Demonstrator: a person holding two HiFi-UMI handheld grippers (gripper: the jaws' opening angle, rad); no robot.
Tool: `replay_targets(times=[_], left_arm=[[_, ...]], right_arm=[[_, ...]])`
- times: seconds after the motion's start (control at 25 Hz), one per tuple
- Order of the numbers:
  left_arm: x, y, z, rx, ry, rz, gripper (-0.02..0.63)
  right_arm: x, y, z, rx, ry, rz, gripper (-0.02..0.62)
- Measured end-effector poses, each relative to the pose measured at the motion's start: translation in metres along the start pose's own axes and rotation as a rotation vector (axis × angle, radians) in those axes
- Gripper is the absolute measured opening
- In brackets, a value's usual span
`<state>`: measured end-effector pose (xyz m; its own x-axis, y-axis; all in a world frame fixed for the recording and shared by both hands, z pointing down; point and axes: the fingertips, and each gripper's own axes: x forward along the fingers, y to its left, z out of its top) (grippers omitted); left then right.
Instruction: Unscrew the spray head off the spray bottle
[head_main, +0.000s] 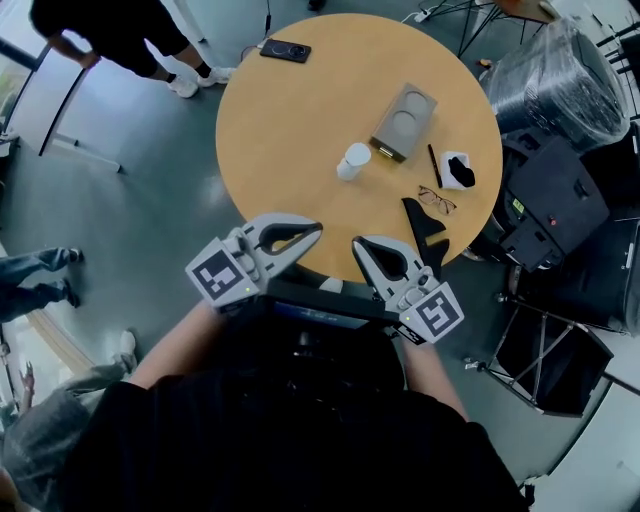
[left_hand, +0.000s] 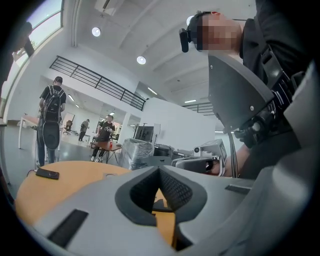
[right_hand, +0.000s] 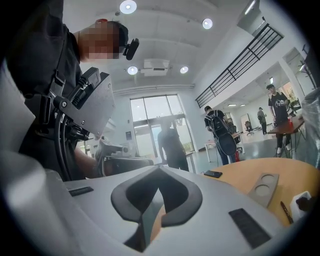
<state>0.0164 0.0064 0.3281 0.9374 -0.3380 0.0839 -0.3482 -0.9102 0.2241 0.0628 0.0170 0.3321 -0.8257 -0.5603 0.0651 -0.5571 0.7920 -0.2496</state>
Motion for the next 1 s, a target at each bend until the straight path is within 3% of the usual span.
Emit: replay_targets(times=[0.4,0.6,0.76,1.0], left_arm=[[-0.023,0.117,-0.007,-0.026,0.022,-0.067,0.002],[-0.019,0.164,-0.028,-0.017,0.039,-0.074,0.002],[0.002,0.195,-0.053,-0.030,0.062,-0.054,0.002],[0.042,0.225,-0.109,-0.005,0.076,0.017,0.011]], right_arm=[[0.099,-0.045,-0.006,0.016,0.050,-0.107,-0.006],[0.127,-0.075,-0.014,0.013,0.049,-0.164,-0.005],[0.130,-0.112,-0.030,0.029,0.047,-0.213,-0.005],[0.128,-0.161,-0.074,0.039,0.070,-0.198,-0.005]])
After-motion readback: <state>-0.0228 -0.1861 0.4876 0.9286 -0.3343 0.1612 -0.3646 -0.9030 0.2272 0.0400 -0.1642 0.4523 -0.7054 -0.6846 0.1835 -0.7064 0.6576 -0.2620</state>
